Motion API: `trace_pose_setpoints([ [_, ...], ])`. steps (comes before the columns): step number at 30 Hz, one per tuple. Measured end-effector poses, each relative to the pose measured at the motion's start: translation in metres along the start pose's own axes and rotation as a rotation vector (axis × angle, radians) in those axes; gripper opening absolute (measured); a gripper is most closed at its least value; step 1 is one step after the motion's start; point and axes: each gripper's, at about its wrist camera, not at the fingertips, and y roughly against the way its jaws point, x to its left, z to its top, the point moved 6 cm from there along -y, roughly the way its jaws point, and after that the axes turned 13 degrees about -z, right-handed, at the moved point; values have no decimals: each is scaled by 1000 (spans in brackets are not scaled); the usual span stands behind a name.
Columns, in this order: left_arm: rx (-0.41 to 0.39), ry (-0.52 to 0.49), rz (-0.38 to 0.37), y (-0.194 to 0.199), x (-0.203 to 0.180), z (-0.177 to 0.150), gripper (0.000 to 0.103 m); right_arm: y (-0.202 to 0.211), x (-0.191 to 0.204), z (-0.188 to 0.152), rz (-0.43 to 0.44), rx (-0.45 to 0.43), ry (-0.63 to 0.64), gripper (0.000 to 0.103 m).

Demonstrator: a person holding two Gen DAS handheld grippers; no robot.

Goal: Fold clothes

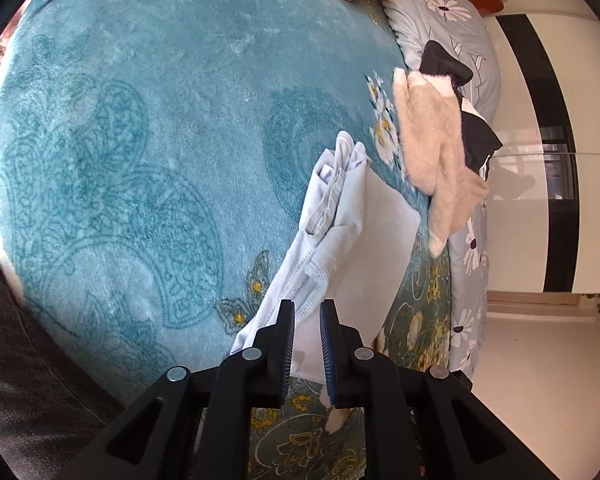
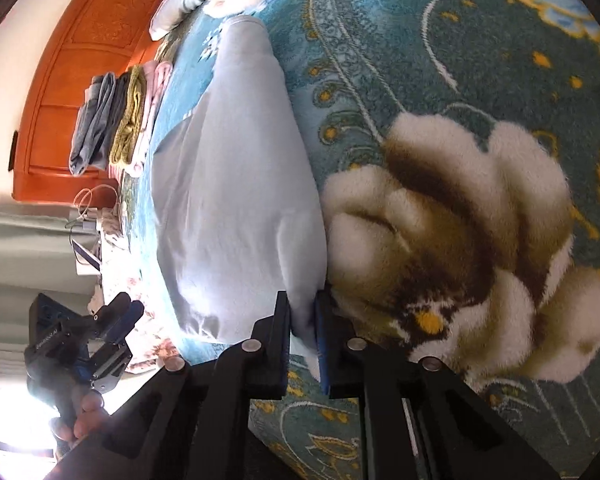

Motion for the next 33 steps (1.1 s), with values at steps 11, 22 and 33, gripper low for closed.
trace_pose_setpoints([
  [11, 20, 55, -9, -19, 3, 14, 25, 75, -9, 52, -10, -166, 99, 6],
  [22, 124, 2, -46, -101, -31, 46, 62, 110, -93, 85, -106, -204, -61, 9],
  [33, 192, -28, 49, -155, -30, 55, 64, 69, -112, 32, 76, -128, -283, 55],
])
